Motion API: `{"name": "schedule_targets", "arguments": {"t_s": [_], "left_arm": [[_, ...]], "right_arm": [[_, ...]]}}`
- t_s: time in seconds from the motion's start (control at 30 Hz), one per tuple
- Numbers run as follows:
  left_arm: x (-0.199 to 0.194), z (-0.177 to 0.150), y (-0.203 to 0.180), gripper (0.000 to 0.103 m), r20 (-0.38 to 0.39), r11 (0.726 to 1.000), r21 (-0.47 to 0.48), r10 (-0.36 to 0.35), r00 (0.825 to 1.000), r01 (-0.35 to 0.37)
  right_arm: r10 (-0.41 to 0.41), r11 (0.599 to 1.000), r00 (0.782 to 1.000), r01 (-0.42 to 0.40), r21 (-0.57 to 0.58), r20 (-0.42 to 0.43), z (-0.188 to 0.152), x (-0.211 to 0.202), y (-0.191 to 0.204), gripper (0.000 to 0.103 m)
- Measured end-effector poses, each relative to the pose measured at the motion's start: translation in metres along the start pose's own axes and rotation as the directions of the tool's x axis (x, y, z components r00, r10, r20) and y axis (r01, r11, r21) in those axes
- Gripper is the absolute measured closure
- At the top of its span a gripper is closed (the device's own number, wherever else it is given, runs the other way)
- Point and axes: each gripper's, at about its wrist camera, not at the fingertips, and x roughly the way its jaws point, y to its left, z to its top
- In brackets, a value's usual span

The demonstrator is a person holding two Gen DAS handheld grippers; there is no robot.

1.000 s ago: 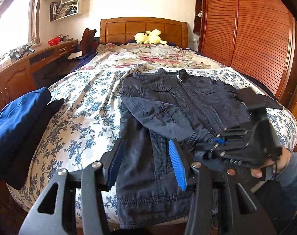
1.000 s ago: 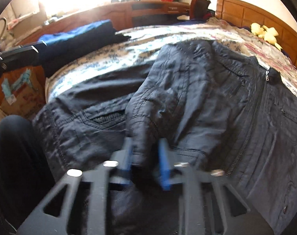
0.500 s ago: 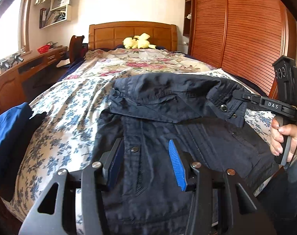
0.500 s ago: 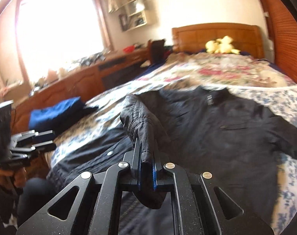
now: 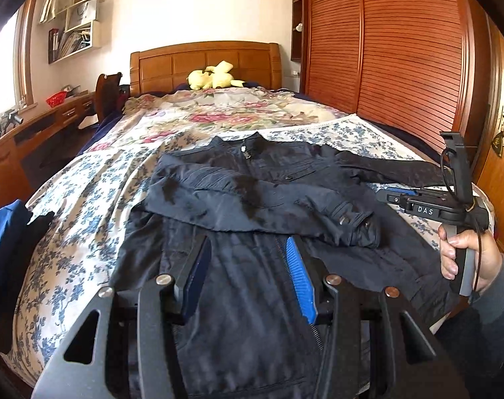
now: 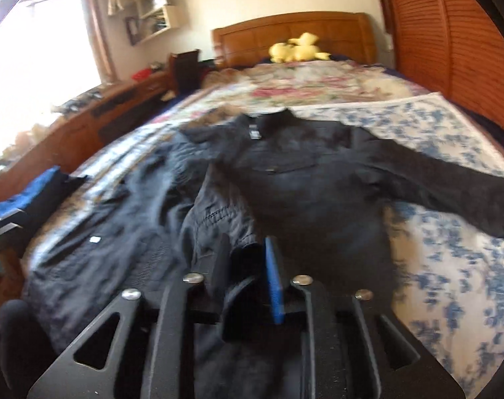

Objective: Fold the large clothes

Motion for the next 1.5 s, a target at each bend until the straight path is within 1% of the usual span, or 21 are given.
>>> {"name": "schedule_targets", "arguments": {"t_s": [0.1,0.13,0.2,0.4,0.63,0.77,0.9,1.03,1.1,1.17,1.2,1.3,1.5], "left_arm": [[0.004,0.004,-0.01,0.057,0.006,1.0,0.011,-0.001,1.0,0.001],[0.007,0.005,-0.012,0.057,0.008,1.0,0.013,-0.003,1.0,0.003],[0.013,0.008,-0.016,0.057,0.007,1.0,0.018,-0.019,1.0,0.019],[0.039,0.016,-0.023,0.057,0.002,0.999,0.024,-0.048,0.999,0.048],[0.094,0.019,-0.024,0.057,-0.033,0.997,0.03,-0.068,0.997,0.069],[0.116,0.018,-0.02,0.057,-0.036,0.997,0.036,-0.066,0.997,0.067],[0.143,0.019,-0.017,0.057,-0.052,0.995,0.053,-0.079,0.995,0.082],[0.165,0.018,-0.015,0.057,-0.047,0.994,0.092,-0.055,0.997,0.06],[0.176,0.016,-0.012,0.057,-0.065,0.995,0.076,-0.067,0.996,0.072],[0.183,0.015,-0.009,0.057,-0.076,0.993,0.064,-0.096,0.992,0.101],[0.186,0.014,-0.009,0.057,-0.082,0.993,0.061,-0.099,0.992,0.105],[0.19,0.01,-0.011,0.057,-0.107,0.988,0.073,-0.125,0.986,0.133],[0.189,0.004,-0.016,0.057,-0.105,0.984,0.092,-0.146,0.984,0.156]], "right_arm": [[-0.004,1.0,1.0,0.004,0.022,0.015,-0.002,-0.006,-0.016,0.064],[-0.001,1.0,1.0,0.001,0.028,0.019,-0.002,-0.009,-0.02,0.062],[0.001,1.0,1.0,-0.002,0.031,0.028,-0.002,-0.013,-0.024,0.056],[0.006,1.0,1.0,-0.006,0.016,0.02,-0.006,-0.009,-0.026,0.05],[-0.001,1.0,1.0,0.001,0.003,-0.021,-0.008,0.016,-0.023,0.05],[-0.012,1.0,0.999,0.013,0.002,-0.036,-0.004,0.029,-0.023,0.05],[-0.022,1.0,0.998,0.022,-0.003,-0.055,-0.001,0.044,-0.021,0.05],[-0.045,0.999,0.993,0.042,-0.025,-0.105,-0.004,0.066,-0.02,0.05],[-0.047,0.999,0.988,0.043,-0.026,-0.144,-0.007,0.077,-0.022,0.05],[-0.037,0.999,0.987,0.034,-0.021,-0.159,-0.007,0.08,-0.023,0.05],[-0.033,0.999,0.986,0.031,-0.016,-0.163,-0.008,0.08,-0.024,0.05],[-0.033,0.999,0.984,0.032,-0.008,-0.177,-0.01,0.083,-0.026,0.05],[-0.051,0.999,0.985,0.053,0.006,-0.166,-0.014,0.077,-0.027,0.05]]}}
